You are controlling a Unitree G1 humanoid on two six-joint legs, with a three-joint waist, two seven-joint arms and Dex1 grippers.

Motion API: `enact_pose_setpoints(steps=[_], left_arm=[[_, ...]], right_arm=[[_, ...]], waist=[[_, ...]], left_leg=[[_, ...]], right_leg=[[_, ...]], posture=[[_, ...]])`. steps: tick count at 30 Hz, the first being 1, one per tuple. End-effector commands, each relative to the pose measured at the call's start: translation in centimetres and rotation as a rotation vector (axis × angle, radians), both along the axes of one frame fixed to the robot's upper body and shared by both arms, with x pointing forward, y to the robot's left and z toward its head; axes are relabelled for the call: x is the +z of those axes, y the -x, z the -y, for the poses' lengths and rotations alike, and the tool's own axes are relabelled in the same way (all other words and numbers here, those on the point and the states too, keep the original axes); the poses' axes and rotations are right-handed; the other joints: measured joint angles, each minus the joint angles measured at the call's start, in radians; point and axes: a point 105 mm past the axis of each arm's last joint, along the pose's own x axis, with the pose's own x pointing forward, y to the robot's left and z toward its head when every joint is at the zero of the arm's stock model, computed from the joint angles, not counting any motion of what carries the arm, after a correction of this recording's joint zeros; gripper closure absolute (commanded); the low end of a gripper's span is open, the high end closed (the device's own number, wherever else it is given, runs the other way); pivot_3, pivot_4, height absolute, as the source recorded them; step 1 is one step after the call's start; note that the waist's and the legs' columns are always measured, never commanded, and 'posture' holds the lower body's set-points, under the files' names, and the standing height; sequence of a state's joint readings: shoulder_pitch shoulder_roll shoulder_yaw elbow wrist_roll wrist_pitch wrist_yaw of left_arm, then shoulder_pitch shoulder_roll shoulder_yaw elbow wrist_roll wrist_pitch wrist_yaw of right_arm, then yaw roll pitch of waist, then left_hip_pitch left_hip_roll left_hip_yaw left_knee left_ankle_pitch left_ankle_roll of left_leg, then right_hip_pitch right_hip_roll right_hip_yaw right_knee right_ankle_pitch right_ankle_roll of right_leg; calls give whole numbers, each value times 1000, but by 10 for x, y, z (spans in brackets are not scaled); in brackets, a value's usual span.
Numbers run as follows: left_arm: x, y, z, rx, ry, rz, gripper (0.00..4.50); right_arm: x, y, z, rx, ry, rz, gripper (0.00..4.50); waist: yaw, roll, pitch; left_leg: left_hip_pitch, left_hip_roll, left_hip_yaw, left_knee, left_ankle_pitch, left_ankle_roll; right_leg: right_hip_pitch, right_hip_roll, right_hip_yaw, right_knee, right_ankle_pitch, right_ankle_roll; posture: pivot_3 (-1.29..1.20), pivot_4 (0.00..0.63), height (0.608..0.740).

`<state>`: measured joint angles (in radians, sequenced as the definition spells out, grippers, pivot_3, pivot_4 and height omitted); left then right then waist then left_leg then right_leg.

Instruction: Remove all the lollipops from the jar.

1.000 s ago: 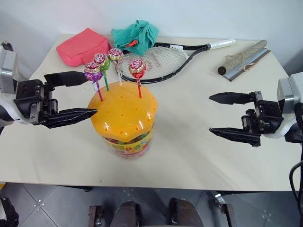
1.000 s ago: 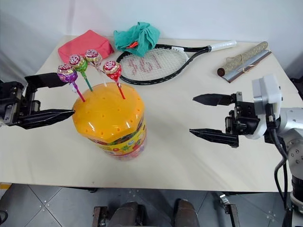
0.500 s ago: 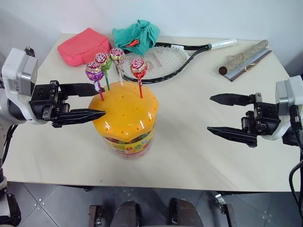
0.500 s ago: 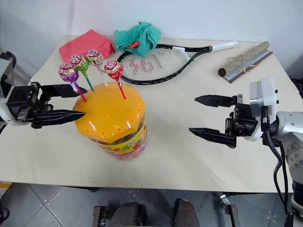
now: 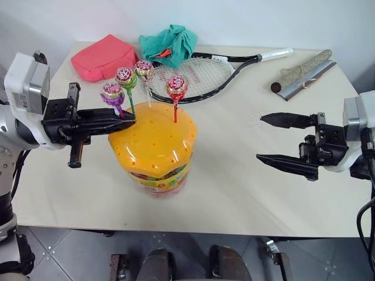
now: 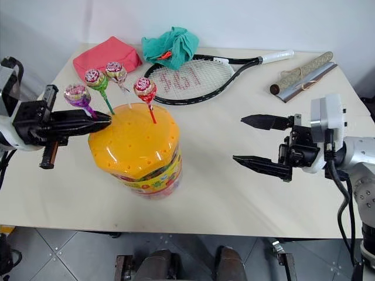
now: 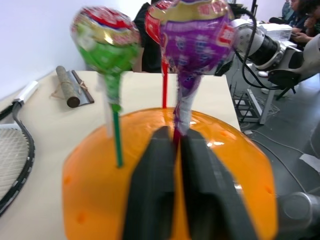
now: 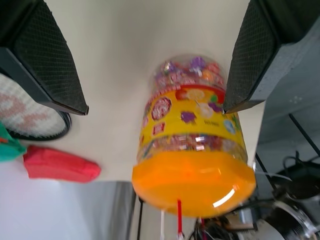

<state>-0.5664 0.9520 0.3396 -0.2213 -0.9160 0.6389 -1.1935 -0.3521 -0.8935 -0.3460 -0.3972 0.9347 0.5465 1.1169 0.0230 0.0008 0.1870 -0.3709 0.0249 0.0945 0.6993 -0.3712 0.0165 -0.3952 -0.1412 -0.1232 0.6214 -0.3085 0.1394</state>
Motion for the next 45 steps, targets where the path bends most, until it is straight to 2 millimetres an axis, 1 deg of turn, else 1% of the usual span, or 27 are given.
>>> enact_pose_setpoints(steps=[1, 7, 12, 16, 17, 19, 21, 23, 25, 27, 29, 32, 35, 36, 37, 39, 41, 42, 43, 45], left_arm=[[16, 7, 3, -27, 33, 72, 4478], [35, 7, 7, -30, 85, 135, 4478], [62, 11, 10, -28, 164, 200, 4478], [84, 14, 9, 12, 207, 248, 4478], [92, 13, 7, 38, 228, 265, 4478], [112, 11, -5, 140, 286, 312, 4478], [122, 8, -14, 218, 313, 329, 4478], [127, 2, -24, 315, 310, 325, 4478], [125, -15, -47, 500, 311, 259, 4478], [115, -28, -69, 662, 306, 170, 4478], [100, -39, -87, 800, 276, 73, 4478], [64, -52, -114, 994, 180, -72, 4478], [29, -57, -132, 1127, 78, -225, 4478], [12, -59, -141, 1185, 30, -301, 4478], [-10, -60, -153, 1270, -39, -389, 4478], [-42, -60, -172, 1383, -138, -494, 4478], [-61, -59, -184, 1449, -210, -534, 4478], [-79, -58, -195, 1514, -279, -582, 4478], [-90, -56, -202, 1557, -329, -613, 4478], [-112, -54, -207, 1583, -413, -684, 4478]], right_arm=[[18, 14, -4, 48, -22, 77, 0], [23, 15, -7, 56, -39, 94, 0], [27, 13, -8, 54, -41, 101, 0], [27, 9, -6, 48, -39, 103, 0], [27, 9, -5, 49, -38, 102, 0], [27, 8, -5, 55, -39, 99, 0], [27, 8, -5, 61, -42, 96, 0], [28, 8, -5, 73, -46, 94, 0], [29, 9, -6, 101, -57, 89, 0], [30, 11, -8, 129, -66, 84, 0], [31, 13, -9, 157, -75, 78, 0], [31, 17, -12, 203, -83, 52, 0], [28, 18, -14, 215, -73, 32, 0], [27, 17, -14, 212, -73, 32, 0], [26, 15, -15, 206, -76, 34, 0], [24, 13, -16, 201, -77, 35, 0], [23, 13, -17, 199, -76, 34, 0], [22, 12, -17, 195, -71, 33, 0], [21, 12, -17, 192, -67, 33, 0], [20, 11, -17, 186, -65, 34, 0]], waist=[[1, 0, 0], [1, 0, 0], [0, 0, 0], [0, 0, 0], [0, 0, 0], [0, -1, 0], [-1, -1, 0], [-2, -1, 0], [-2, -1, 0], [-3, -1, 0], [-4, -1, 0], [-4, -1, 0], [0, -3, 1], [1, -3, 1], [1, -4, 1], [0, -4, 1], [-1, -4, 1], [-1, -5, 1], [1, -5, 0], [1, -5, 0]], left_leg=[[0, 0, 0, 0, 0, 0], [0, 0, 0, 1, 0, 0], [0, 0, -1, 1, 0, 0], [0, 0, -2, 1, 0, 0], [0, 0, -2, 1, 0, 0], [0, 0, -2, 1, 0, 0], [0, 0, -2, 1, 0, 0], [0, 0, -2, 1, 0, 0], [1, 0, -2, 1, 0, 0], [1, 0, -2, 0, 0, 0], [1, 0, -2, 0, 0, 0], [1, 0, -2, 0, 0, 0], [0, 0, -1, 0, 0, 0], [0, 0, 0, 0, 0, 0], [0, 0, 0, 0, 0, 0], [0, 0, 0, 0, 0, 0], [1, 0, 2, -1, 0, 0], [0, 1, 2, 0, -1, -1], [0, 1, 3, 0, -1, -1], [0, 1, 4, 0, -1, -1]], right_leg=[[0, 0, 0, 0, 0, 0], [0, 0, 0, 0, 0, 0], [0, 0, 0, 0, 0, 0], [0, 0, 0, 0, 0, 0], [0, 0, 0, 0, 0, 0], [0, 0, -1, 0, 0, 0], [0, 0, 0, 0, 0, 0], [0, 0, 0, 0, 0, 0], [0, 0, 0, 1, 0, 0], [0, 0, 0, 1, 0, 0], [0, 0, 0, 1, 0, 0], [0, 0, 0, 1, 0, 0], [0, 0, 0, 1, 0, 0], [0, 0, 0, 1, 0, 0], [0, 0, 0, 1, 0, 0], [0, 0, 0, 1, 0, 0], [-1, 1, 1, 1, 0, 0], [-2, 1, 1, 1, 0, 0], [-2, 2, 1, 1, 0, 0], [-2, 2, 1, 1, 0, 0]], posture=[[0, 150, 740], [0, 150, 740], [0, 150, 740], [0, 150, 740], [0, 150, 740], [0, 150, 740], [0, 150, 740], [0, 150, 740], [0, 150, 740], [0, 150, 740], [0, 150, 740], [0, 150, 740], [0, 150, 740], [0, 150, 740], [0, 150, 740], [0, 150, 740], [0, 150, 740], [0, 150, 740], [0, 150, 740], [0, 150, 740]])
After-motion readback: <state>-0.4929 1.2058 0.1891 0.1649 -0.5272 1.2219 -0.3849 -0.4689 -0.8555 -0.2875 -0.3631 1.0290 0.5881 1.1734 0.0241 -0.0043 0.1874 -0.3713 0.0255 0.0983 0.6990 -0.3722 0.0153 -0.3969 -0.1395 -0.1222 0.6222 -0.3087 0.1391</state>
